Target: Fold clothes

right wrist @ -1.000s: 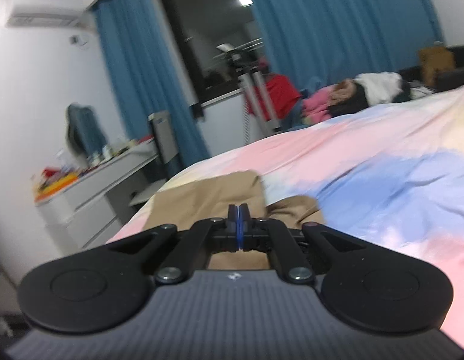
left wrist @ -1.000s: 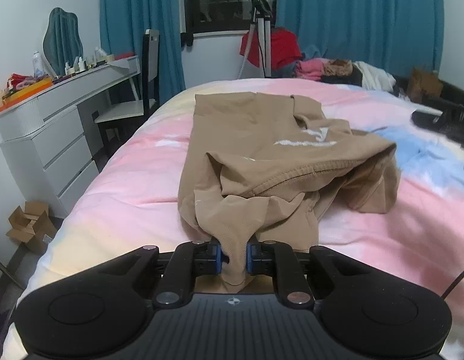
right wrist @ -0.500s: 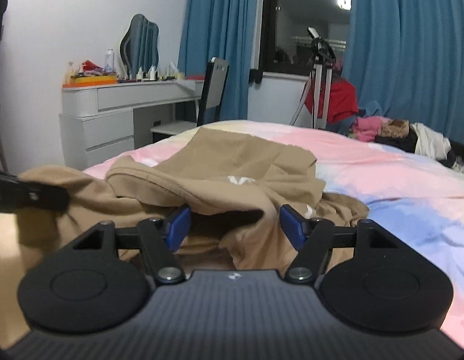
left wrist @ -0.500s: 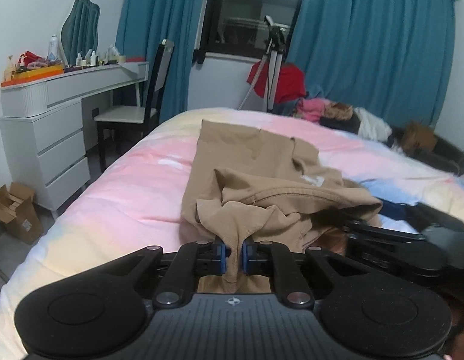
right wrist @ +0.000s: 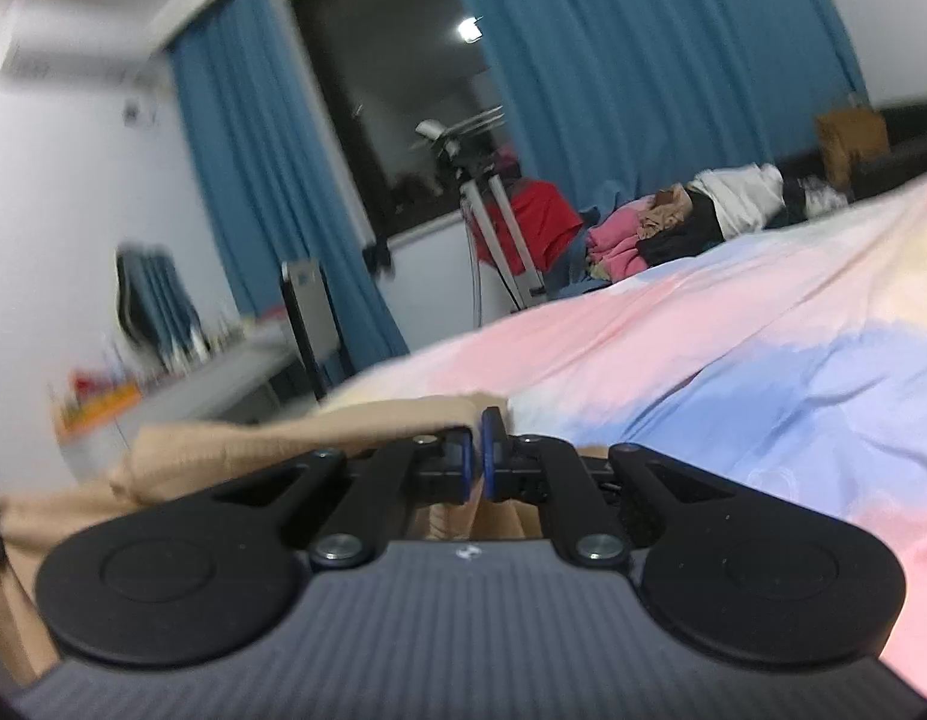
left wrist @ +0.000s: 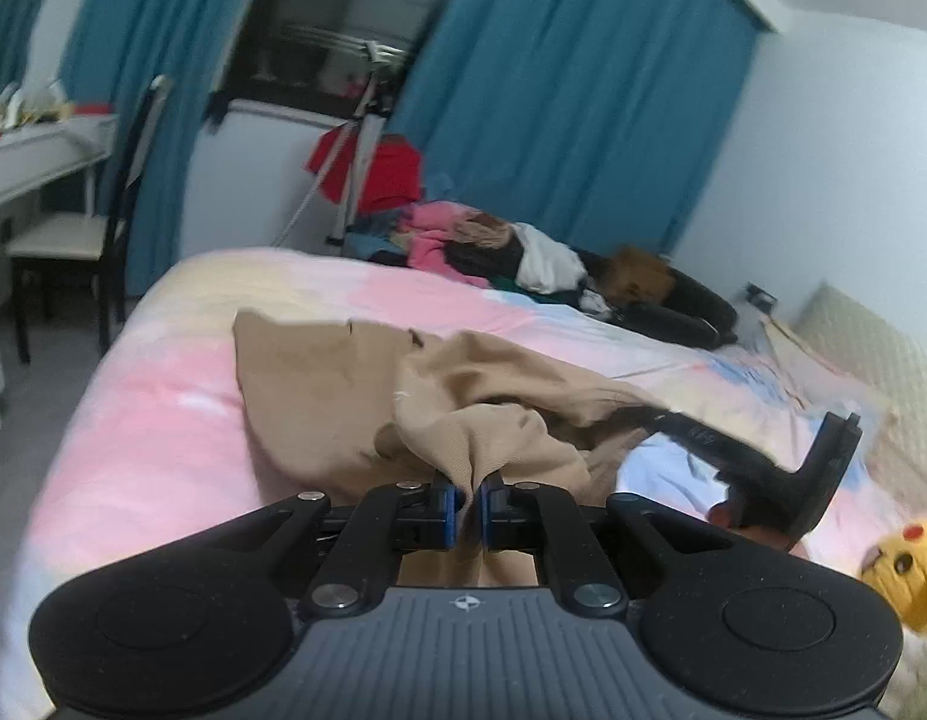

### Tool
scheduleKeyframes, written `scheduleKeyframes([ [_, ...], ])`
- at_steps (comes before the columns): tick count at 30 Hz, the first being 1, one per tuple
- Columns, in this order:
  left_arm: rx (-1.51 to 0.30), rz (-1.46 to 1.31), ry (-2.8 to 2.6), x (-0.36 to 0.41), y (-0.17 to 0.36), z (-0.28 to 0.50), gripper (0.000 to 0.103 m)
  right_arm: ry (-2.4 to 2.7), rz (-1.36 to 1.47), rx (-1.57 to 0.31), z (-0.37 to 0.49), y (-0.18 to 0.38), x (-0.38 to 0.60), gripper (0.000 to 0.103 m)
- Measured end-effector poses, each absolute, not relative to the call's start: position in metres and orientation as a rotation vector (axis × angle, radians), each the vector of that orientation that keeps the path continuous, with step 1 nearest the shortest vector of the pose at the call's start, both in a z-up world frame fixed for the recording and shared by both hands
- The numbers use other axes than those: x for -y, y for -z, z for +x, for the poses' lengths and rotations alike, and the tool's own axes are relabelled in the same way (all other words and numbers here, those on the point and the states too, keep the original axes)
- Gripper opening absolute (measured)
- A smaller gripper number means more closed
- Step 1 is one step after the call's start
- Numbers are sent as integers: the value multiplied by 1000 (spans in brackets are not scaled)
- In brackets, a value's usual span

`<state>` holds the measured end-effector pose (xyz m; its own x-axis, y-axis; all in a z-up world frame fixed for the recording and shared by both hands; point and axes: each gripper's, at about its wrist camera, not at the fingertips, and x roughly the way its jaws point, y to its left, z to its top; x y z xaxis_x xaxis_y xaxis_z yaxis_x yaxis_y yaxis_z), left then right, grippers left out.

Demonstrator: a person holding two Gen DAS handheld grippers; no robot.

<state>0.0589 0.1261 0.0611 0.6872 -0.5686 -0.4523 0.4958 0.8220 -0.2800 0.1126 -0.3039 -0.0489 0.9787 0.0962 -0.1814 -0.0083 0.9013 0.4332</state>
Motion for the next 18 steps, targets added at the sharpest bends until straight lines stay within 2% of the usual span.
scheduleKeyframes([
  [3,-587,-47,545,-148,-61,78,8,-106,530,-199,112,46,318,6],
  [9,-739,117,257,-152,-9,102,10,-218,573,-328,130,56,318,7],
  [13,-707,161,184,-139,-4,83,23,-236,538,-406,136,65,305,7],
  [17,-645,270,166,-112,-15,51,25,-229,543,-467,142,72,302,7],
  [18,-620,312,185,-97,-18,43,28,-223,550,-484,143,75,302,7],
])
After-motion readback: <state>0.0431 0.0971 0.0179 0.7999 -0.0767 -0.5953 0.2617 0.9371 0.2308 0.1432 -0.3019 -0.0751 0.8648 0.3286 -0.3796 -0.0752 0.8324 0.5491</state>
